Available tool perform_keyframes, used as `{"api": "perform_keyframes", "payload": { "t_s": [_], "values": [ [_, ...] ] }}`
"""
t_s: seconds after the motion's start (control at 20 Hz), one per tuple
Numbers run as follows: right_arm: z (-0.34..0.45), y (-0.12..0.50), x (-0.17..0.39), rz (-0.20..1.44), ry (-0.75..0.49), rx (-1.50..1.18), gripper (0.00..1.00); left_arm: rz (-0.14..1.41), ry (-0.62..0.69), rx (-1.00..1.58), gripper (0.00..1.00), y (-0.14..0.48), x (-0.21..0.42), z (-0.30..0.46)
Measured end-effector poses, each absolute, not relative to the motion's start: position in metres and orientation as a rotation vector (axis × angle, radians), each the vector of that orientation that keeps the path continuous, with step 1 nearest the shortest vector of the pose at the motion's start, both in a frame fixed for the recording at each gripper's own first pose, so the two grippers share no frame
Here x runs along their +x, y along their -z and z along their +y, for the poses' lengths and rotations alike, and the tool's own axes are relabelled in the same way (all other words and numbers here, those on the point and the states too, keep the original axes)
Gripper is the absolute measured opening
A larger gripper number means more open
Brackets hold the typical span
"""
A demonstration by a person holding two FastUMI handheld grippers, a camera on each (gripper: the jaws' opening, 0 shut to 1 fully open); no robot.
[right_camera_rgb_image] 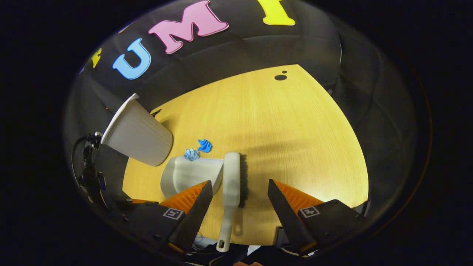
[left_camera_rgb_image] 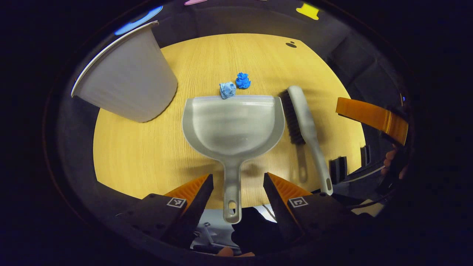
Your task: Pick up the small broom and dustpan from the desktop, sweep the trash into the dustpan with the broom, and then empty the trash into the garbage bin.
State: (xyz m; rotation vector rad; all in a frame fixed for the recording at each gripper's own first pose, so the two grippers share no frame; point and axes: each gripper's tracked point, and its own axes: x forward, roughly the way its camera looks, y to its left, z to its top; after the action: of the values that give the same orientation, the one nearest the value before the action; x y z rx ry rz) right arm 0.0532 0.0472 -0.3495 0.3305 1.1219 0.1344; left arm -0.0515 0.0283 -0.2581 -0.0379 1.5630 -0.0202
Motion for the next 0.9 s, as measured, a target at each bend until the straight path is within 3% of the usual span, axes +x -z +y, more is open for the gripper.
{"api": "perform_keyframes", "payload": {
  "t_s": [0.55,0.9],
  "values": [
    [0.055,0.382,0.026,1.367,0.003,0.304,0.98,1.763,0.066,-0.067,0.83,0.286,-0.039,0.028],
    [0.082,0.424,0.002,1.569,-0.016,0.112,0.99,1.762,0.056,-0.094,0.84,0.304,-0.043,0.043]
  ]
}}
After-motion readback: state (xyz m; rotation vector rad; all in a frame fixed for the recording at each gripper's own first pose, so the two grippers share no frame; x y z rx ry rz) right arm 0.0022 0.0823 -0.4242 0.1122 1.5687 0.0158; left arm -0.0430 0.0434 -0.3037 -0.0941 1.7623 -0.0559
